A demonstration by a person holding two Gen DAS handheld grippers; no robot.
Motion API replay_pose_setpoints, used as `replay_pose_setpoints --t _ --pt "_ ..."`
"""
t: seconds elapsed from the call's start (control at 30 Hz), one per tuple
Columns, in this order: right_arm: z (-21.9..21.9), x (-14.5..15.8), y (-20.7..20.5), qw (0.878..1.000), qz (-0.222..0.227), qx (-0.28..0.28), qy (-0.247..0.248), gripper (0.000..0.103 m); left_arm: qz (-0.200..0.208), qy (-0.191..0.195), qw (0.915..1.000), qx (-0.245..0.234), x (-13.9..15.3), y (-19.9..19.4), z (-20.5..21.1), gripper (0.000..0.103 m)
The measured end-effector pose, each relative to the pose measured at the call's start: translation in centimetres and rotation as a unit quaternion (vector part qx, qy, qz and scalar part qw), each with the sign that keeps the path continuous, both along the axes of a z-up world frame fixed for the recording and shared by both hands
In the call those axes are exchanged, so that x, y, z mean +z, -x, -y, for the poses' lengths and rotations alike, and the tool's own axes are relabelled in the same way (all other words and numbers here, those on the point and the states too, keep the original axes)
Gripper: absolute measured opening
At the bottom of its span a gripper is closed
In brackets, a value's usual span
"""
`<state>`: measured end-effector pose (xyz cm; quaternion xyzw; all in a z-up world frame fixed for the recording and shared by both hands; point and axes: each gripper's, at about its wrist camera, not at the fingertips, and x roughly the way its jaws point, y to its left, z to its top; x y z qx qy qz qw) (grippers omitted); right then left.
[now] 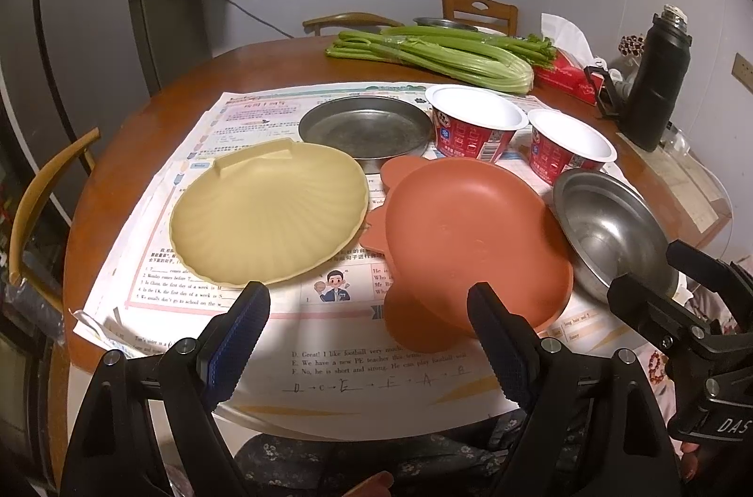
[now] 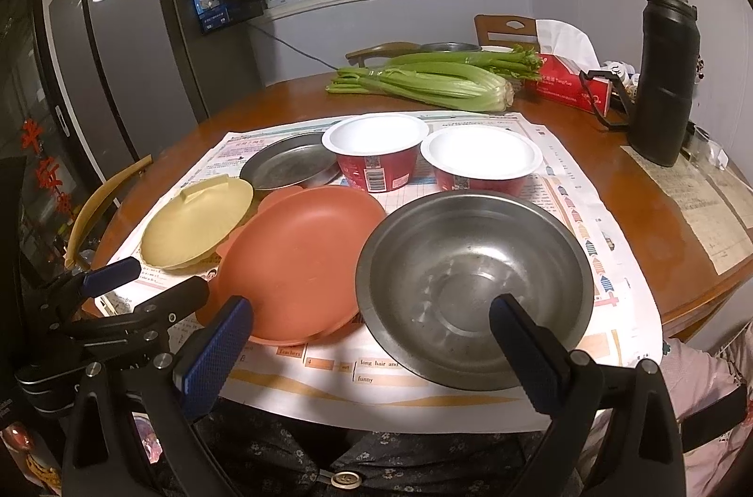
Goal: Organize plates and bowls
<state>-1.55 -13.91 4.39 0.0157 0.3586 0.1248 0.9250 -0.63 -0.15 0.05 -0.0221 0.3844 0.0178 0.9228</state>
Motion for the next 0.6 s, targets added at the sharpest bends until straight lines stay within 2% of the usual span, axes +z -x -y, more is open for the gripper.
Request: replay_pose_setpoints --t 0.6 --pt "-0.49 -0.05 -0.26 1.000 -0.004 0.005 0.005 0.101 0.000 0.002 1.0000 0.003 0.04 -0.04 -0.21 0.087"
